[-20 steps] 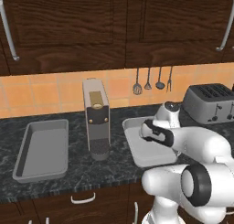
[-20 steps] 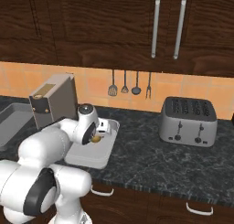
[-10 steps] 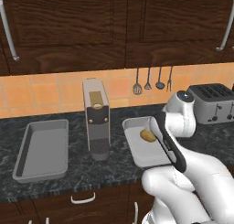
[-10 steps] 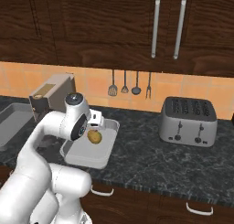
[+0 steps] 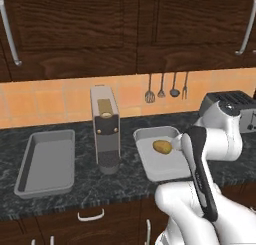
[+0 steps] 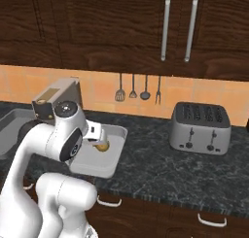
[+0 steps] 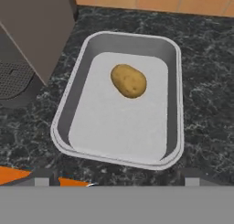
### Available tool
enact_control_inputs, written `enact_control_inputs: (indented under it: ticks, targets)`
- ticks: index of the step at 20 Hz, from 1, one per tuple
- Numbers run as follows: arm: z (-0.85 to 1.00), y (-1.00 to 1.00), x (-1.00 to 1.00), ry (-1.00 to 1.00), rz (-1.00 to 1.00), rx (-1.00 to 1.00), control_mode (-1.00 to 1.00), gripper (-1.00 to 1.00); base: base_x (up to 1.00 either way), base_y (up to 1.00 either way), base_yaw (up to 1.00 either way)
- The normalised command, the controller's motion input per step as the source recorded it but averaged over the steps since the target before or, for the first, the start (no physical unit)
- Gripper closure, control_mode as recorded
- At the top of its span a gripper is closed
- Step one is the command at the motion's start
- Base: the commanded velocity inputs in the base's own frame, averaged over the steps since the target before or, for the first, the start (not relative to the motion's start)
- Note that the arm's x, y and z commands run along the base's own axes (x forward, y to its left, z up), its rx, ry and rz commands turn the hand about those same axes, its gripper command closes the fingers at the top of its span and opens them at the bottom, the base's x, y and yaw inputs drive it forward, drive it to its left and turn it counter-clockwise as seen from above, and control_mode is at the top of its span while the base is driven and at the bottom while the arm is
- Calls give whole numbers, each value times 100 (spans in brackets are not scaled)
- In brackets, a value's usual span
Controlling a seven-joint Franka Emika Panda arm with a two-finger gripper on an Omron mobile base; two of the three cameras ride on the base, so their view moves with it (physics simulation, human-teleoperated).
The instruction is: Place one potato and one fish in each tupperware on the nearby counter, to pack two identical lunches.
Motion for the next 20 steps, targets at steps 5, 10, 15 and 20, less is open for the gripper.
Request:
enact_control_inputs:
  ticks: [5, 10, 15, 20]
  targets:
    - [0, 0, 0, 0, 0, 0, 100, -100, -100, -10, -2]
    - [0, 0, 0, 0, 0, 0, 100, -100, -93, -95, -26]
    - [0, 0, 0, 0, 0, 0, 100, -100, -59, -100, -27]
    - [0, 0, 0, 0, 0, 0, 100, -100, -12, -100, -22]
